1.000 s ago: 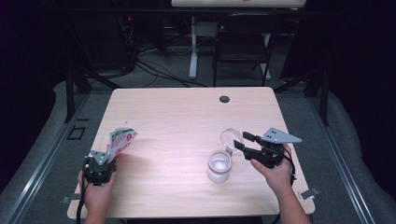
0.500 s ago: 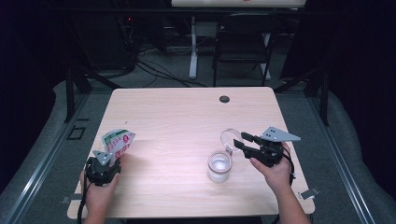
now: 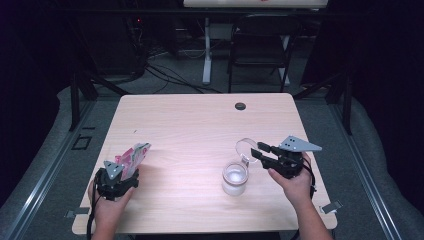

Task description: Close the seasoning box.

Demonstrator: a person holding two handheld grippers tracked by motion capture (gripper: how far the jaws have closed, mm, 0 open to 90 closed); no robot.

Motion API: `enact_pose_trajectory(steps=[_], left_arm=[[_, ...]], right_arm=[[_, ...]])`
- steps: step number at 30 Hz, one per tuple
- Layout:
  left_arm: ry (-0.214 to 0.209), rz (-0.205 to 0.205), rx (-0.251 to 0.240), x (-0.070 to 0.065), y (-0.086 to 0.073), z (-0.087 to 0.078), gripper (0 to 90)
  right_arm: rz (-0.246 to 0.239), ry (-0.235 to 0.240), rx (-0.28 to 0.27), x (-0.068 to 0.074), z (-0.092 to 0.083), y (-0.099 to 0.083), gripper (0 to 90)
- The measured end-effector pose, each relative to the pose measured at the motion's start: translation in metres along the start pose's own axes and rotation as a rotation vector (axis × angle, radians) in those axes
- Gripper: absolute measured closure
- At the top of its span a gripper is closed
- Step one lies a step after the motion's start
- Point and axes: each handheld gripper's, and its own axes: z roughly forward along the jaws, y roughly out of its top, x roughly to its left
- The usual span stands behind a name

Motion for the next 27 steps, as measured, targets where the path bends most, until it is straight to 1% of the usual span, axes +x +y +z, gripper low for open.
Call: enact_pose_trajectory(steps=[2,3,7,10,15,19,20,23,24,27], left_arm=[[-0.029,0.005,-0.013,-0.002,0.002,-0.003,24.0],[-0.037,0.008,-0.020,-0.004,0.003,-0.005,23.7],[-0.065,0.032,-0.031,-0.012,0.006,-0.009,23.5],[-0.088,0.050,-0.039,-0.019,0.008,-0.011,23.5],[-0.121,0.088,-0.043,-0.030,0.010,-0.013,23.4],[-0.137,0.112,-0.040,-0.037,0.012,-0.014,23.3],[-0.140,0.116,-0.042,-0.039,0.012,-0.014,23.3],[-0.152,0.130,-0.049,-0.044,0.014,-0.015,23.3],[-0.152,0.135,-0.053,-0.045,0.015,-0.016,23.4],[-0.163,0.146,-0.060,-0.049,0.016,-0.017,23.4]], right_arm=[[-0.003,0.001,0.004,0.000,0.000,0.000,63.4],[-0.001,0.003,0.001,0.001,0.000,0.000,64.0],[-0.021,-0.005,-0.001,0.004,0.000,0.001,67.9],[-0.057,-0.023,0.010,0.007,0.000,0.002,68.4],[-0.100,-0.031,0.018,0.013,0.000,0.003,67.8],[-0.120,-0.019,0.013,0.019,0.002,0.002,64.8],[-0.129,-0.017,0.017,0.021,0.003,0.002,64.6],[-0.179,-0.011,0.031,0.029,0.007,0.000,64.2],[-0.203,-0.017,0.035,0.031,0.008,0.000,64.1],[-0.242,-0.026,0.045,0.037,0.009,0.000,64.0]])
